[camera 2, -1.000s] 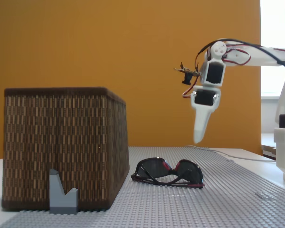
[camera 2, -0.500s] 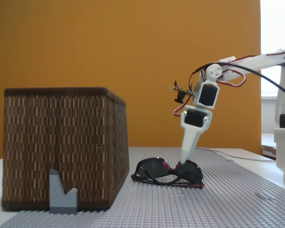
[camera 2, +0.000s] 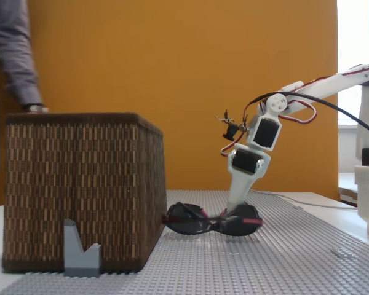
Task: Grasp a glasses and put it in the bin.
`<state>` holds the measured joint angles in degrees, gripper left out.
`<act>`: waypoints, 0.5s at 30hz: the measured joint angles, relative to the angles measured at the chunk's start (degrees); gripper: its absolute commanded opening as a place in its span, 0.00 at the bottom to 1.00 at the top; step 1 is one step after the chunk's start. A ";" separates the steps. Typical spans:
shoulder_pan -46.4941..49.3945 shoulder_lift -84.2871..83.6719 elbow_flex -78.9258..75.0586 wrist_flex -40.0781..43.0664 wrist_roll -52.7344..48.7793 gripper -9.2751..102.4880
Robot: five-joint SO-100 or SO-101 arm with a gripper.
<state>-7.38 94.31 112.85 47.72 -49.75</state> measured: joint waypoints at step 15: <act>-0.62 26.10 -14.15 9.84 7.38 0.08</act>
<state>-8.00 120.41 98.70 57.57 -42.36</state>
